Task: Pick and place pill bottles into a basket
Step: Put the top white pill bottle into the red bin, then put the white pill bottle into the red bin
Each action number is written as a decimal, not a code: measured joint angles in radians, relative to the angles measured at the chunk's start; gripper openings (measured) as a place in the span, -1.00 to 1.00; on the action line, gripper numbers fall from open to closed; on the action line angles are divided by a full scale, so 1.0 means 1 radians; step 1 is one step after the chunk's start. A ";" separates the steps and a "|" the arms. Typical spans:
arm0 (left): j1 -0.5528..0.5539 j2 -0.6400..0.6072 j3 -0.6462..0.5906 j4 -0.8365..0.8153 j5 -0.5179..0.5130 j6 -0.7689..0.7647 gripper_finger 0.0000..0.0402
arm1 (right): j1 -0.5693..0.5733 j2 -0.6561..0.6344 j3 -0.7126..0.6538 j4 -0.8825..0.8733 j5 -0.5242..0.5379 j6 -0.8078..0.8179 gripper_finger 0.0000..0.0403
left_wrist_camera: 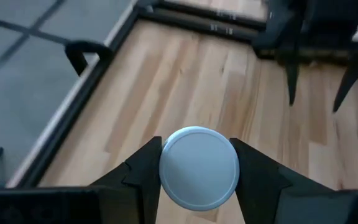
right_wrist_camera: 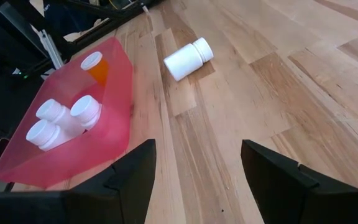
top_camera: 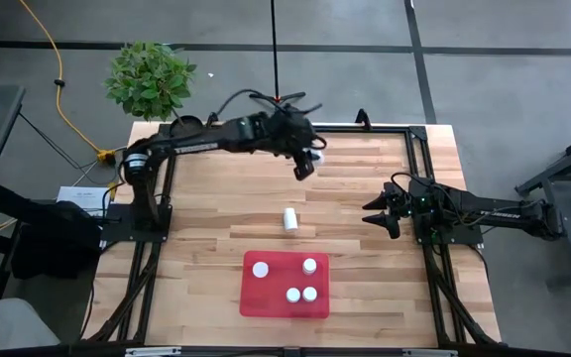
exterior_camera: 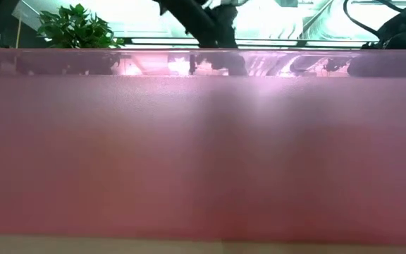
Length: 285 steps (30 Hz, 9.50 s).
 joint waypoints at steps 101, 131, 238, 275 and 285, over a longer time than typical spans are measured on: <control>-0.867 -0.144 0.000 -0.548 -0.333 -0.384 -0.03 | 0.000 0.000 0.000 0.000 0.015 0.176 0.12; -0.874 0.048 0.001 -0.351 -0.323 -0.552 -0.03 | 0.000 0.000 0.000 0.001 -0.062 0.157 0.12; -0.853 -0.051 -0.234 -0.086 -0.324 -1.006 0.23 | 0.000 0.006 0.000 0.004 -0.103 0.023 0.12; -0.407 -0.178 0.122 -0.647 -0.173 -1.239 0.31 | 0.000 0.010 0.000 0.005 -0.099 -0.047 0.12; -0.371 -0.150 0.166 -0.826 -0.135 -1.341 0.29 | 0.000 0.021 0.000 0.006 -0.098 -0.047 0.12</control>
